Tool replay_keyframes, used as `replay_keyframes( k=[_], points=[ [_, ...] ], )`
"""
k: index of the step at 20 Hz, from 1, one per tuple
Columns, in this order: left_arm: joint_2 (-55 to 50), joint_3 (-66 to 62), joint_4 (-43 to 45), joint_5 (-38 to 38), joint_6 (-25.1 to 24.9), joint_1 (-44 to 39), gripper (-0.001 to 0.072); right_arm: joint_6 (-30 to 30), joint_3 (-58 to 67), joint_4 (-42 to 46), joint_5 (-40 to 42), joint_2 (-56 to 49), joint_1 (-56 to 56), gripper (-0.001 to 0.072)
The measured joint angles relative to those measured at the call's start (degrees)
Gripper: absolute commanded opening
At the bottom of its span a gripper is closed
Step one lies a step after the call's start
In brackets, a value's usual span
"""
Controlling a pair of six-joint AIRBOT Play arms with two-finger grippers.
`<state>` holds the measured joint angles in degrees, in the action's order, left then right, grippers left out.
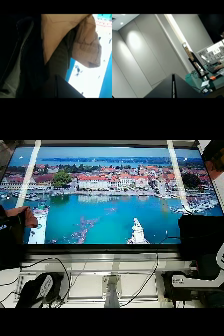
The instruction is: Fold the clothes and pants, and hang the long-sleeved shirts on hangers.
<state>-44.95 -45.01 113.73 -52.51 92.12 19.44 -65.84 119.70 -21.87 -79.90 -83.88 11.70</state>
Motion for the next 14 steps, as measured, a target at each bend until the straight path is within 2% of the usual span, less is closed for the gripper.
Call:
replay_keyframes(
  k=[7, 8, 10, 11, 12, 14],
  points=[
    [-0.9, 0.0, 0.7, 3.4, 0.0, 0.0, 0.0022, 0.0, 0.0, 0.0, 0.0, 0.0, 0.0, 0.0023],
    [-1.3, 0.0, 1.2, 4.2, 0.0, 0.1, 0.0063, 0.0, 0.0, 0.0, 0.0, 0.0, 0.0, 0.0023],
    [-2.4, 0.0, 3.2, 5.6, -0.1, 0.3, 0.0353, 0.0, 0.0, 0.0, 0.0, 0.0, 0.0, 0.0023],
    [-3.2, 0.0, 4.7, 6.3, -0.1, 0.6, 0.0437, 0.0, 0.0, 0.0, 0.0, 0.0, 0.0, 0.0023],
    [-3.9, 0.0, 5.7, 7.1, -0.1, 1.2, 0.0501, 0.0, 0.0, 0.0, 0.0, 0.0, 0.0, 0.0023],
    [-5.4, 0.0, 7.4, 9.4, -0.1, 3.0, 0.0529, 0.0, 0.0, 0.0, 0.0, 0.0, 0.0, 0.0023]
  ],
)
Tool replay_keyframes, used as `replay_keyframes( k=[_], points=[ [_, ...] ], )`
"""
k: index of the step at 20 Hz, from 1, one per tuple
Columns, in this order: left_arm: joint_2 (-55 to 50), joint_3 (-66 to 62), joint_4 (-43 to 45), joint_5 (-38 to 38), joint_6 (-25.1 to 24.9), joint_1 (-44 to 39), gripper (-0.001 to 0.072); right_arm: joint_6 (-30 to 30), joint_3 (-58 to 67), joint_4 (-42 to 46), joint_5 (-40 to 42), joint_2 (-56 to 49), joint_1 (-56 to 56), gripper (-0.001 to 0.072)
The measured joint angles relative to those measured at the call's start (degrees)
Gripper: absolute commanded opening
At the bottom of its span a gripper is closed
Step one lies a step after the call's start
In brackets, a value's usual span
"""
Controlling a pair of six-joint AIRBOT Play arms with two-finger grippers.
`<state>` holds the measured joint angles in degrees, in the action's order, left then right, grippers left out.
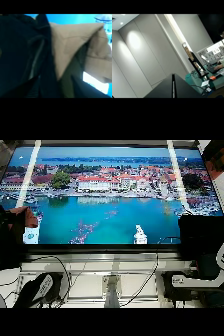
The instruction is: Fold the clothes and pants, and hang the long-sleeved shirts on hangers.
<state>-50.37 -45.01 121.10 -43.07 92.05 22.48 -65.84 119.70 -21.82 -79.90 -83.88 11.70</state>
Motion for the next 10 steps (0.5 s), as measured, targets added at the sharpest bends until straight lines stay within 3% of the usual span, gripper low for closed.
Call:
replay_keyframes(
  k=[3, 10],
  points=[
    [-2.0, 0.0, 1.2, 4.1, 0.1, 4.0, 0.0588, 0.0, 0.0, 0.0, 0.0, 0.0, 0.0, 0.0023],
    [-6.2, 0.0, 1.8, 9.7, 0.1, 12.1, 0.059, 0.0, 0.0, 0.0, 0.0, 0.0, 0.0, 0.0023]
  ],
)
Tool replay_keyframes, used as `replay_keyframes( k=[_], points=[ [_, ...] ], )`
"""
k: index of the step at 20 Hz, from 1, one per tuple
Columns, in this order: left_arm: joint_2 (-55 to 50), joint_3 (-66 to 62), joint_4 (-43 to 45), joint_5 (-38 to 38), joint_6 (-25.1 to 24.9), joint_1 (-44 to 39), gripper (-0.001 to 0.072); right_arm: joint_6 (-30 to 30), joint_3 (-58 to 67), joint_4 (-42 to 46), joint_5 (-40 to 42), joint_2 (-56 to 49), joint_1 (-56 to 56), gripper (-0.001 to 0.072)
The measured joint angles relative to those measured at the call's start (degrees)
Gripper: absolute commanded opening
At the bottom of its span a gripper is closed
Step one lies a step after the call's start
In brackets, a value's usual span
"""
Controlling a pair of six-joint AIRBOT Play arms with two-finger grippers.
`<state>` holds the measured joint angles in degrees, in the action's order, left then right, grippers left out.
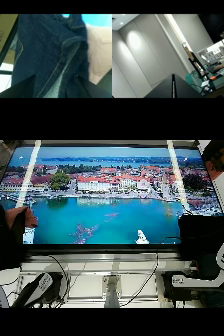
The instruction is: Fold the clothes and pants, and hang the long-sleeved shirts on hangers.
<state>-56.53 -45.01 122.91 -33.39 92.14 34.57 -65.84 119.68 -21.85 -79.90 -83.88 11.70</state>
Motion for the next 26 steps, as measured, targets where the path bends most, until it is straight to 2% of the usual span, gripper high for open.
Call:
replay_keyframes(
  k=[11, 21, 22, 24, 25, 26],
  points=[
    [-6.5, 0.0, -0.5, -0.4, 0.0, 2.0, 0.059, 0.0, 0.0, 0.0, 0.0, 0.0, 0.0, 0.0023],
    [-11.1, 0.0, -0.2, 5.3, 0.0, 2.6, 0.0578, 0.0, 0.0, 0.0, 0.0, 0.0, 0.0, 0.0023],
    [-11.6, 0.0, -0.2, 5.5, 0.0, 2.6, 0.0482, 0.0, 0.0, 0.0, 0.0, 0.0, 0.0, 0.0023],
    [-12.6, 0.0, -0.4, 5.6, 0.0, 2.6, 0.0102, 0.0, 0.0, 0.0, 0.0, 0.0, 0.0, 0.0023],
    [-12.9, 0.0, -0.5, 5.7, 0.0, 2.6, 0.0012, 0.0, 0.0, 0.0, 0.0, 0.0, 0.0, 0.0023],
    [-13.1, -0.1, -0.4, 5.8, 0.0, 2.7, 0.0012, 0.0, 0.0, 0.0, 0.0, 0.0, 0.0, 0.0023]
  ],
)
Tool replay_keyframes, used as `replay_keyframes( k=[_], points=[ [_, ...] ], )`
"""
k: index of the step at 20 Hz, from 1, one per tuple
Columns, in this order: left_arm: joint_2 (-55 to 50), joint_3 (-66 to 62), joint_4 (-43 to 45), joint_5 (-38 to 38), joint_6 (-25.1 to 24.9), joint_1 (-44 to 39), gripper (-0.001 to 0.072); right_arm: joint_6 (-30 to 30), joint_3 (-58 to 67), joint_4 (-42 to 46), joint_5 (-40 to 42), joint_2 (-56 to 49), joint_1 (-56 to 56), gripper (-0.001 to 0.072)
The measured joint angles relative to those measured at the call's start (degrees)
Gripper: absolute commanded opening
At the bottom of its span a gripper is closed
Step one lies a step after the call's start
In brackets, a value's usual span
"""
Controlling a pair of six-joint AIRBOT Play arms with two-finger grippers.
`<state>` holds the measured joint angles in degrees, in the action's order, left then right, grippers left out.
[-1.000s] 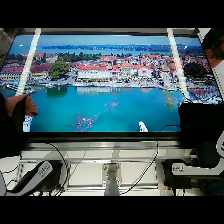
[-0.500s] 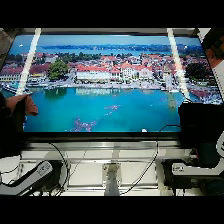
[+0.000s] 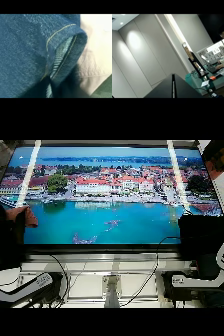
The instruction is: Fold the clothes and pants, and hang the long-sleeved shirts on hangers.
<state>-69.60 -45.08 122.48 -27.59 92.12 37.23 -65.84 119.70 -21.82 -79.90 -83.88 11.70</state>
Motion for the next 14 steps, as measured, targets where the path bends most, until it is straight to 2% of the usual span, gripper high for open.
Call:
replay_keyframes(
  k=[5, 10, 14],
  points=[
    [0.7, 0.0, -0.1, -0.5, 1.4, -0.3, 0.0012, 0.0, 0.0, 0.0, 0.0, 0.0, 0.0, 0.0023],
    [8.9, 0.0, -0.6, -0.9, 12.2, -0.8, 0.0011, 0.0, 0.0, 0.0, 0.0, 0.0, 0.0, 0.0023],
    [18.5, 0.0, -1.5, -1.1, 16.5, -3.9, 0.0011, 0.0, 0.0, 0.0, 0.0, 0.0, 0.0, 0.0023]
  ],
)
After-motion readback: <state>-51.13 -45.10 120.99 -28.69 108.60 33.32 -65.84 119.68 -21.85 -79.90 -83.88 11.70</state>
